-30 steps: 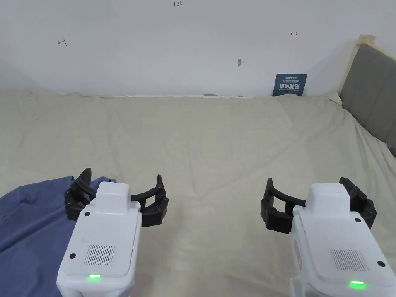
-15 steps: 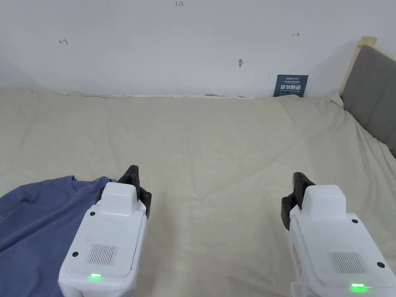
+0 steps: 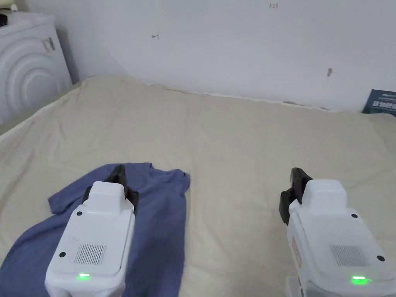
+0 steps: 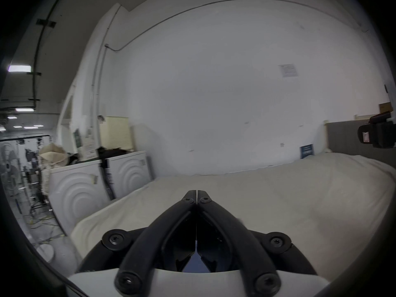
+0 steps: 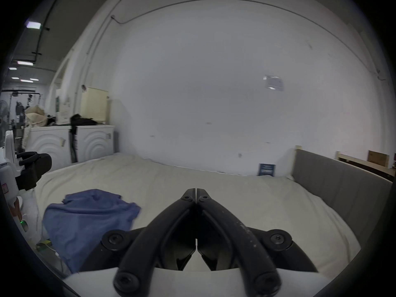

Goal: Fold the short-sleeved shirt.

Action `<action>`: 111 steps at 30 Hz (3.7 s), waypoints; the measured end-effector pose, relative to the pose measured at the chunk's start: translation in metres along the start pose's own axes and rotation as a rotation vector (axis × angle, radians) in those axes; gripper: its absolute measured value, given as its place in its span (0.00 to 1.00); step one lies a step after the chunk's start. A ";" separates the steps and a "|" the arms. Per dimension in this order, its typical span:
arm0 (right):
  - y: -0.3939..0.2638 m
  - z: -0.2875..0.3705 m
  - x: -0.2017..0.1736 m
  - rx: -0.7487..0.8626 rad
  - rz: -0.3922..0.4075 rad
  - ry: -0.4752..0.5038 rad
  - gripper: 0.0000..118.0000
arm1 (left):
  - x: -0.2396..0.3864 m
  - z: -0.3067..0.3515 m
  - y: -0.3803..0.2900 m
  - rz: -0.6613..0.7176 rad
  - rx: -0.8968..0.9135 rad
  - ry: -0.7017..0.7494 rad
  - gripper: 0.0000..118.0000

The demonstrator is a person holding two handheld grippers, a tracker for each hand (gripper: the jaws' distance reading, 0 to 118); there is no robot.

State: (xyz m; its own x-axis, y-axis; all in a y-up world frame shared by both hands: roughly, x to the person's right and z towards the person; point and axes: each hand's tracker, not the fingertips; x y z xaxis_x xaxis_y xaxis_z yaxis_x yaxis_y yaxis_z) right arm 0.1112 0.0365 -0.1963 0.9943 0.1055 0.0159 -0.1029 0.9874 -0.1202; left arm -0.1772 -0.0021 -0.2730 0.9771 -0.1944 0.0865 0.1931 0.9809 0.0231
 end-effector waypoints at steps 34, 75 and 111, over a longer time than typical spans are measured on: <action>-0.037 -0.059 -0.025 -0.136 0.037 0.063 0.01 | -0.060 -0.188 -0.118 0.027 -0.777 -0.139 0.99; -0.041 0.117 0.130 -0.114 -0.059 -0.335 0.01 | 0.209 -0.079 0.195 0.013 -0.196 -0.923 0.04; -0.045 0.125 0.137 -0.151 -0.090 -0.371 0.01 | 0.202 -0.021 0.054 0.101 -0.230 -0.615 0.98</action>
State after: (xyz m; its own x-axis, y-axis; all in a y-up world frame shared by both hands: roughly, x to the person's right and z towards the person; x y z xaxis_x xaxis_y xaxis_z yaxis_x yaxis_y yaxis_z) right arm 0.2485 0.0215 -0.0651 0.9187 0.0823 0.3864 0.0167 0.9691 -0.2462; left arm 0.0326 0.0117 -0.2751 0.7754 -0.0029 0.6315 0.1843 0.9575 -0.2219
